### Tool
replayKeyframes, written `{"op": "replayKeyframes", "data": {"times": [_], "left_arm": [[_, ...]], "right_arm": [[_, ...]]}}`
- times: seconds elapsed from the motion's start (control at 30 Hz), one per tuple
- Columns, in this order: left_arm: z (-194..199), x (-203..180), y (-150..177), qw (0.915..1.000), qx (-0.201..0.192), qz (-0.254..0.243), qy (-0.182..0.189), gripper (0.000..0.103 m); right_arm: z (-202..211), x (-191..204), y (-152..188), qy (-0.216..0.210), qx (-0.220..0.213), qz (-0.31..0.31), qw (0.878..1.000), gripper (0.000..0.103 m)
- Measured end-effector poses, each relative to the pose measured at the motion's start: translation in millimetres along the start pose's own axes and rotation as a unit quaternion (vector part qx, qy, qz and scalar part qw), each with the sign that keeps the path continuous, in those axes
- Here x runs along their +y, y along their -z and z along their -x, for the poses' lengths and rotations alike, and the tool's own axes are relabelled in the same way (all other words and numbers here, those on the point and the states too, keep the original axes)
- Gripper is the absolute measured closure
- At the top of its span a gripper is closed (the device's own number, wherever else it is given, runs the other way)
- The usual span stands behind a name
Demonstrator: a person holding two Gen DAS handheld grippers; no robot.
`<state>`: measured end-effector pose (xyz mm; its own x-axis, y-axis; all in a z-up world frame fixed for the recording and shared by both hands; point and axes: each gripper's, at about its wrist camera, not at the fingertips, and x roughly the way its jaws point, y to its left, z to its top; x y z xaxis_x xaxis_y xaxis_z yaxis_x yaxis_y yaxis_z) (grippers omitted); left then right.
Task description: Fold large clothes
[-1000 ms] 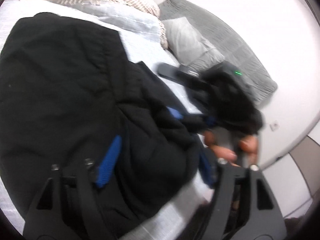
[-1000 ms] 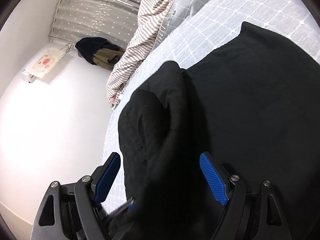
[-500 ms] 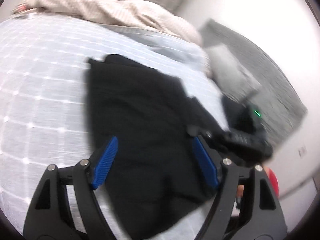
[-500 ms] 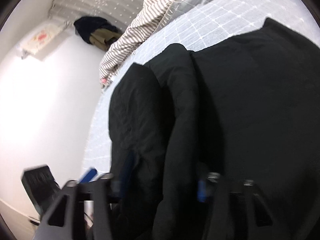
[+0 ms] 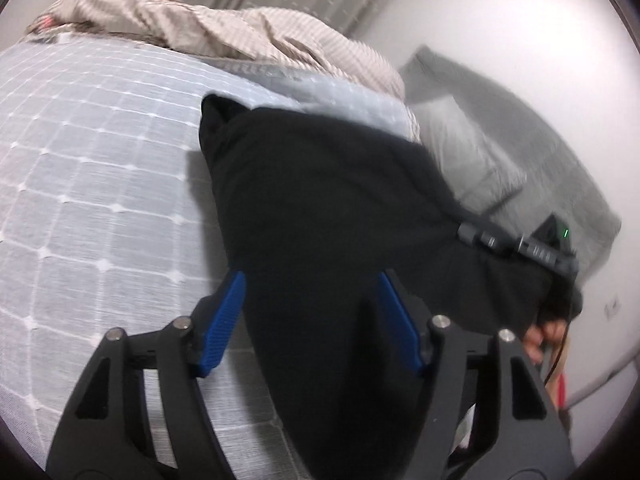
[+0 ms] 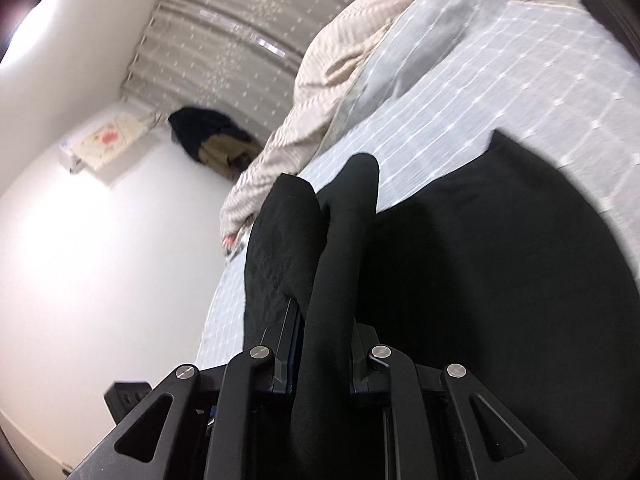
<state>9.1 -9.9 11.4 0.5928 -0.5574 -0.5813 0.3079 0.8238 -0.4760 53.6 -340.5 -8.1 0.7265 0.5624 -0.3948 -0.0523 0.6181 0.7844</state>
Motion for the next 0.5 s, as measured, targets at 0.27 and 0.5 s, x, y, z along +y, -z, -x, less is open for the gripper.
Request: {"op": "replayKeyframes", "data": {"times": [0.27,0.5], "left_arm": [[-40.3,-40.7,20.8,0.9961,0.030,-0.082,-0.012,0.039],[-45.9,-43.4,23.2,0.9938,0.034,-0.103,-0.028,0.039]], "right_arm": [[35.8,-63.9,-0.4,0.102,-0.023,-0.025,0.994,0.086],[102.1,-116.7,-5.1,0.071,-0.049,-0.088,0.992,0.079]]}}
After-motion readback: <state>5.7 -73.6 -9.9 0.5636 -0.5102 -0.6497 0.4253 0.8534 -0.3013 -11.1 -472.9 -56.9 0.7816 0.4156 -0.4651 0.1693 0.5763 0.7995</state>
